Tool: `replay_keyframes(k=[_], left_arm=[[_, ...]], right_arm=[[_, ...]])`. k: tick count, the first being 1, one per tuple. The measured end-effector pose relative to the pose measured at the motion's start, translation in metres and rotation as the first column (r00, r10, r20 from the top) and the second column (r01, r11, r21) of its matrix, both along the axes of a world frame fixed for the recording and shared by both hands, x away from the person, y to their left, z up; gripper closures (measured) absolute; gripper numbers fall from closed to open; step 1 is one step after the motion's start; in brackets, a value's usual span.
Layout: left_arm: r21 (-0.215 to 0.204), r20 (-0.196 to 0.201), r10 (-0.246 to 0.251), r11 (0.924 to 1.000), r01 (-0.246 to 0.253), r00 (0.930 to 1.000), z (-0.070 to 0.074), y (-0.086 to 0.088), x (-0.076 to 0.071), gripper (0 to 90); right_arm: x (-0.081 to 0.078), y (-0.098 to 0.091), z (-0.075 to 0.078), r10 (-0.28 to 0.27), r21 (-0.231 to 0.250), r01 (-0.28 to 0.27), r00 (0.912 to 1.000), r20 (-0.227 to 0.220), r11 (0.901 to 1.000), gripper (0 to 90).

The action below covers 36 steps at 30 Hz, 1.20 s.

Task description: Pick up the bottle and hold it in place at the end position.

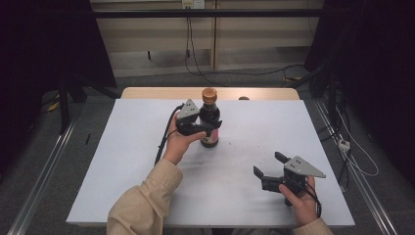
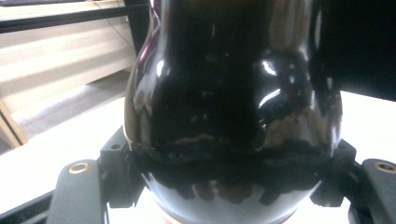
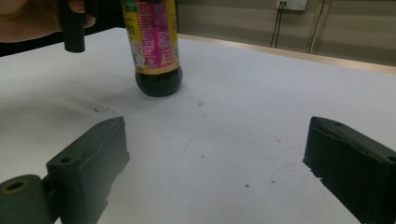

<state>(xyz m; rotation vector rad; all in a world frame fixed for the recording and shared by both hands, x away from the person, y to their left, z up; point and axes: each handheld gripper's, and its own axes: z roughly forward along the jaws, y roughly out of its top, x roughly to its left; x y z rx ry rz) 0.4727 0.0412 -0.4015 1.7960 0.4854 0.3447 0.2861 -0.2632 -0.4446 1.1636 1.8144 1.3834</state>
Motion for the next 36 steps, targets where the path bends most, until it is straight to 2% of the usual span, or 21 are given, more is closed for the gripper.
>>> replay_keyframes(k=[3, 6, 8, 10, 11, 16, 19, 22, 27, 36], left_arm=[[0.004, -0.006, 0.02, 0.9998, -0.02, 0.9998, 0.0, -0.001, -0.001, 27.4], [0.023, -0.013, 0.035, 0.9991, -0.034, 0.9993, 0.003, -0.003, -0.003, 27.0], [0.014, -0.027, 0.046, 0.9989, -0.045, 0.9986, 0.003, -0.003, -0.004, 26.7], [0.035, -0.015, 0.059, 0.9977, -0.058, 0.9982, 0.003, -0.004, -0.005, 26.6], [0.027, -0.023, 0.07, 0.9972, -0.07, 0.9973, 0.003, -0.005, -0.006, 26.5], [0.031, -0.021, 0.107, 0.9939, -0.106, 0.9941, 0.004, -0.009, -0.008, 26.1], [0.02, -0.024, 0.117, 0.993, -0.116, 0.9929, 0.003, -0.009, -0.009, 26.5], [0.03, -0.015, 0.12, 0.9924, -0.119, 0.9927, 0.003, -0.009, -0.009, 26.8], [0.029, -0.013, 0.126, 0.9917, -0.126, 0.9919, 0.003, -0.01, -0.01, 27.0], [0.027, -0.015, 0.129, 0.9914, -0.128, 0.9916, 0.002, -0.009, -0.009, 27.3]], right_arm=[[0.005, 0.001, 0.002, -0.002, 0.024, 0.002, 0.9999, -0.01, 0.9997, 5.6], [0.011, 0.004, 0.004, 0.005, 0.003, -0.005, 0.9999, -0.015, 1.0, 5.6], [0.015, 0.007, 0.004, 0.008, 0.001, -0.007, 0.9995, -0.031, 1.0, 5.6], [0.019, 0.011, 0.005, 0.013, -0.003, -0.013, 0.9992, -0.038, 0.9999, 5.6], [0.022, 0.013, 0.006, 0.016, -0.009, -0.017, 0.999, -0.042, 0.9998, 5.6], [0.032, 0.021, 0.013, 0.021, 0.004, -0.02, 0.9988, -0.045, 0.9998, 5.6], [0.039, 0.025, 0.018, 0.021, 0.016, -0.02, 0.9988, -0.045, 0.9997, 6.6], [0.045, 0.03, 0.023, 0.018, 0.014, -0.017, 0.9988, -0.045, 0.9998, 8.8], [0.055, 0.039, 0.039, 0.064, 0.022, -0.063, 0.9973, -0.035, 0.9977, 8.9], [0.072, 0.045, 0.056, 0.086, 0.008, -0.086, 0.9945, -0.059, 0.9963, 9.1]])
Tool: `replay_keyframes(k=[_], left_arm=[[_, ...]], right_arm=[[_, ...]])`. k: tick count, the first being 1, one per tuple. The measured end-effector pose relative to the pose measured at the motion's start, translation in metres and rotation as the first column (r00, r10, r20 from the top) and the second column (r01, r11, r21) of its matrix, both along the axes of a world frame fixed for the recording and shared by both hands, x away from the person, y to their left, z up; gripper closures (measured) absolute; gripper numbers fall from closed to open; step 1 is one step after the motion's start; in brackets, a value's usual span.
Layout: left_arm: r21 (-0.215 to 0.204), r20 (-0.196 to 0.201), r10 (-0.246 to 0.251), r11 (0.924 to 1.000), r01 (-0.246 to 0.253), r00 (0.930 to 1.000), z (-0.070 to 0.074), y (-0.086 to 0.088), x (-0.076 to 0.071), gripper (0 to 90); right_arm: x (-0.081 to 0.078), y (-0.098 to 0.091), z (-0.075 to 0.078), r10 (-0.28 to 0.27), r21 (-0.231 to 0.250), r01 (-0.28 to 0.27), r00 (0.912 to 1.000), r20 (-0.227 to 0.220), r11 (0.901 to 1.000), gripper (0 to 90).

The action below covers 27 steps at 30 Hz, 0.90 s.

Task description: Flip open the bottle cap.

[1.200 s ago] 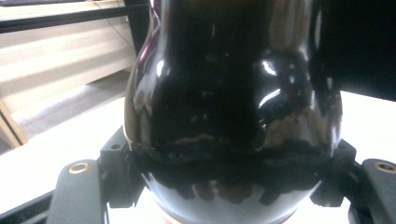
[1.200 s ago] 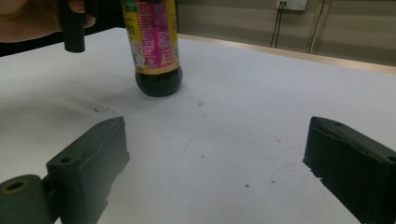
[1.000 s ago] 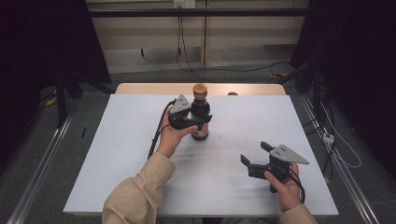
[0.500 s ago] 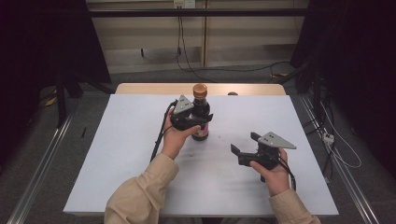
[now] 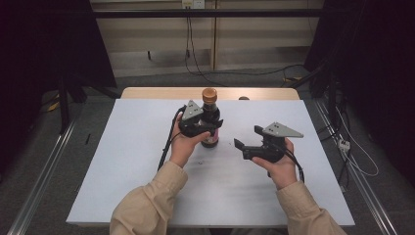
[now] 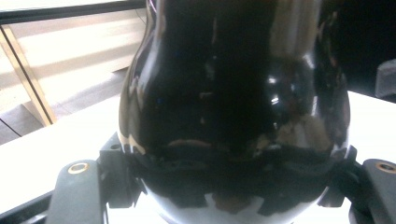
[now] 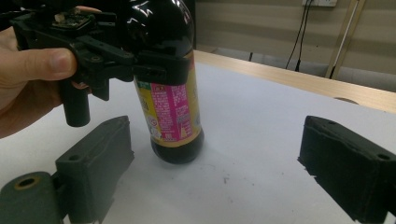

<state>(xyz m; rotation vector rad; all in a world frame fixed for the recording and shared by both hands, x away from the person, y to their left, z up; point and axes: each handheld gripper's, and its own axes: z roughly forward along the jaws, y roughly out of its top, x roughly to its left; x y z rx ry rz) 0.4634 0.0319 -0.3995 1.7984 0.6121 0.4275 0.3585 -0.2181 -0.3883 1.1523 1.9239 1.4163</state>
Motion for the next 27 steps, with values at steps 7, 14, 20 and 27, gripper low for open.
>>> replay_keyframes(k=[7, 14, 20, 27], left_arm=[[0.002, -0.022, -0.021, 0.9998, 0.021, 0.9995, 0.001, 0.001, 0.001, 27.6], [0.015, -0.026, -0.023, 0.9996, 0.023, 0.9994, 0.002, 0.001, 0.0, 27.8], [0.022, -0.027, -0.02, 0.9995, 0.021, 0.9994, 0.002, 0.001, 0.0, 28.2], [0.02, -0.03, -0.018, 0.9996, 0.018, 0.9994, 0.002, 0.001, 0.0, 28.4]], right_arm=[[0.015, 0.005, 0.014, 0.013, -0.002, -0.013, 0.9999, -0.011, 0.9999, 11.3], [0.024, 0.008, 0.027, 0.011, 0.047, -0.011, 0.9999, -0.008, 0.9988, 16.4], [0.029, 0.01, 0.035, 0.026, 0.045, -0.026, 0.9996, -0.01, 0.9987, 20.0], [0.037, 0.011, 0.045, 0.034, 0.051, -0.033, 0.9991, -0.024, 0.9981, 32.9]])
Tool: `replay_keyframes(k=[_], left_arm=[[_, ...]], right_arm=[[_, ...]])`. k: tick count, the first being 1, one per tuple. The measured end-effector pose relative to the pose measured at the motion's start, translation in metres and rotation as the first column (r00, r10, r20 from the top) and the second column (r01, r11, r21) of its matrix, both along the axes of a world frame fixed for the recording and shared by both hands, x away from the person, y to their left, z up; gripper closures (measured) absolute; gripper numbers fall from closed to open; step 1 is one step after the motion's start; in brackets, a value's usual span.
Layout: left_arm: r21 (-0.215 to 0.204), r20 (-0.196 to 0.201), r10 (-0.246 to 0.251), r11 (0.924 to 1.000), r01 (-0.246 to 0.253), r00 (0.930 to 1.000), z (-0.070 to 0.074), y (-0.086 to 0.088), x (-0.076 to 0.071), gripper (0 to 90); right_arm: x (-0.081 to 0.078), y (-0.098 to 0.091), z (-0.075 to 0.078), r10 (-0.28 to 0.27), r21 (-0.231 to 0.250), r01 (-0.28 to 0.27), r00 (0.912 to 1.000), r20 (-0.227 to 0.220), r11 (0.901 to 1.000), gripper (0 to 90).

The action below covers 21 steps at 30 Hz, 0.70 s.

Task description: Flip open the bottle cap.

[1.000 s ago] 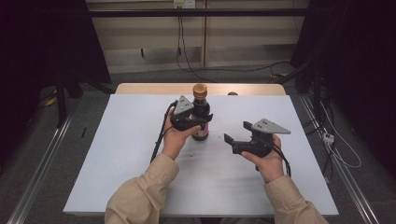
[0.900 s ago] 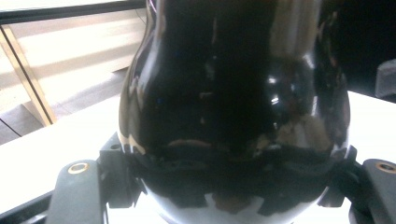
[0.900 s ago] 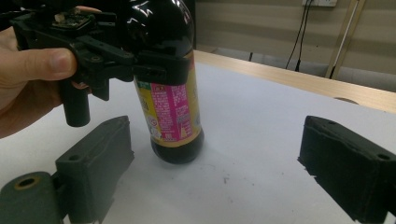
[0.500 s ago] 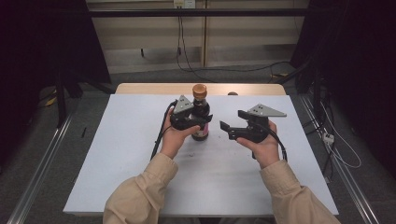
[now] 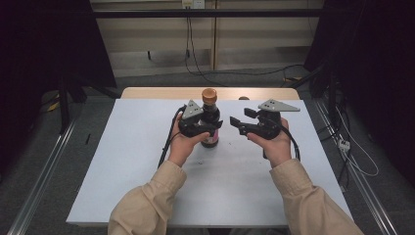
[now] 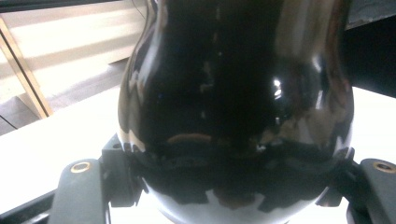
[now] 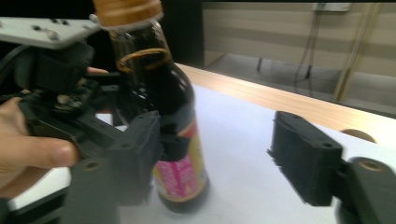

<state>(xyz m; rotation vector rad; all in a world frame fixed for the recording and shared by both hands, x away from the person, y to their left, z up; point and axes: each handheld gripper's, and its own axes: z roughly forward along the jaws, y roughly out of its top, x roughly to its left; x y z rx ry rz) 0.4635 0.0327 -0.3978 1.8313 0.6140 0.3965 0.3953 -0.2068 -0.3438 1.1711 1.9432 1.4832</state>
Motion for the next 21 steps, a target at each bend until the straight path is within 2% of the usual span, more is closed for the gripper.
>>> replay_keyframes(k=[5, 7, 14, 21], left_arm=[[0.0, -0.003, 0.002, 1.0, -0.002, 1.0, 0.0, 0.0, 0.0, 28.6], [0.005, -0.002, 0.0, 1.0, 0.0, 1.0, 0.0, 0.0, 0.0, 28.6], [0.004, -0.002, 0.002, 1.0, -0.002, 1.0, 0.0, 0.0, 0.0, 28.8], [0.013, 0.0, 0.002, 0.9999, -0.002, 1.0, 0.0, 0.0, 0.0, 29.1]], right_arm=[[0.006, 0.007, 0.011, 0.022, -0.03, -0.021, 0.9992, 0.034, 0.9993, 44.1], [0.007, 0.009, 0.013, 0.026, -0.024, -0.025, 0.999, 0.037, 0.9994, 45.9], [0.015, 0.015, 0.022, 0.026, -0.031, -0.025, 0.9988, 0.041, 0.9992, 56.3], [0.021, 0.018, 0.026, 0.038, -0.005, -0.038, 0.9989, 0.027, 0.9993, 71.4]])
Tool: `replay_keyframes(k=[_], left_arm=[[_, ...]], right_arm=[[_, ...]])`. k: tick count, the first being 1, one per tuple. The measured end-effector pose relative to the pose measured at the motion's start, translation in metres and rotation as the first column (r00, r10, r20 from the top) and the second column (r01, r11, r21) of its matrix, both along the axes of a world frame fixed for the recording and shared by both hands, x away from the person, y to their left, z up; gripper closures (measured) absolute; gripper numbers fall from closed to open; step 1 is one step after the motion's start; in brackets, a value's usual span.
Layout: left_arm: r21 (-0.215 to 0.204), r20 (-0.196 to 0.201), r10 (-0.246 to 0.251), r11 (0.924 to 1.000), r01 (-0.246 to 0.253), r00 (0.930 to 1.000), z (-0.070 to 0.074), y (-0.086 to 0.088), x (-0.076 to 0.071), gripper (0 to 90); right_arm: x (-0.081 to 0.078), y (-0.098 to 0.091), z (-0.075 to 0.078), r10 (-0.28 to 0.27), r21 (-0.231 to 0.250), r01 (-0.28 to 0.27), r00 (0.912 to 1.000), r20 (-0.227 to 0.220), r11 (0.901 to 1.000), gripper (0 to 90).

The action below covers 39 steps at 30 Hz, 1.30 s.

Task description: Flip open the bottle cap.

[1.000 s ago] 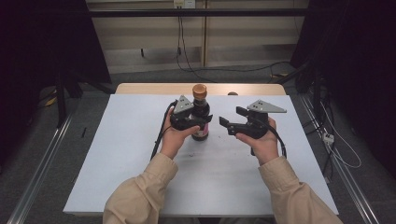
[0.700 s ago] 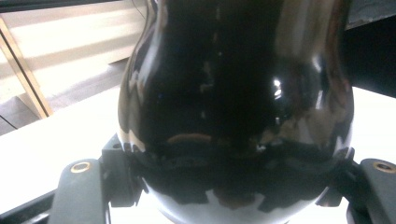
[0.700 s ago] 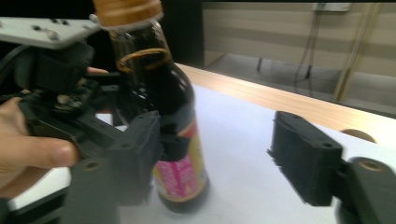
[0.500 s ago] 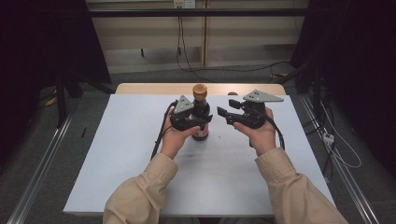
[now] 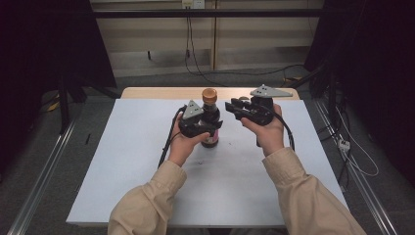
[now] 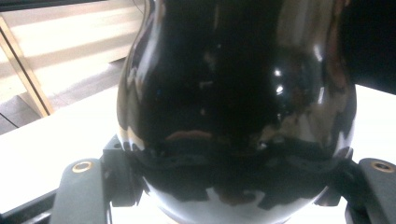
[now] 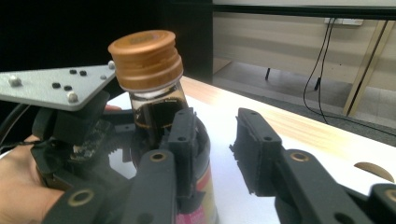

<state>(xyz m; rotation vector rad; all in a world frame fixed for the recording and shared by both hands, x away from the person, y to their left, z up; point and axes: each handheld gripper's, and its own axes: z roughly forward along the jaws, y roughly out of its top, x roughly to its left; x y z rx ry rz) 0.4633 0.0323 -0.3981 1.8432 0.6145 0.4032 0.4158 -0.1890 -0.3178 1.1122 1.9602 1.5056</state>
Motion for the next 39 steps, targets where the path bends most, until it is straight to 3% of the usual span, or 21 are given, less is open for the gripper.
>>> replay_keyframes(k=[9, 18, 30, 33, 39], left_arm=[[-0.002, -0.001, 0.003, 1.0, -0.003, 1.0, -0.001, -0.001, 0.0, 29.6], [-0.002, -0.005, 0.0, 1.0, 0.0, 1.0, -0.001, -0.001, 0.0, 30.0], [0.004, -0.011, 0.005, 1.0, -0.005, 0.9999, -0.001, -0.001, 0.0, 30.5], [0.004, -0.013, 0.006, 1.0, -0.006, 0.9999, -0.001, -0.001, 0.0, 30.8], [0.002, -0.019, 0.013, 0.9999, -0.013, 0.9997, -0.001, -0.001, 0.0, 31.4]], right_arm=[[0.005, 0.008, 0.009, 0.051, -0.008, -0.051, 0.9987, 0.0, 0.9987, 90.0], [0.009, 0.019, 0.02, 0.105, -0.034, -0.104, 0.9945, 0.004, 0.994, 90.0], [0.013, 0.022, 0.029, 0.125, -0.083, -0.124, 0.9921, 0.01, 0.9889, 90.0], [0.014, 0.022, 0.029, 0.132, -0.071, -0.131, 0.9913, 0.006, 0.9888, 90.0], [0.016, 0.023, 0.03, 0.142, -0.093, -0.14, 0.9899, 0.009, 0.9858, 90.0]])
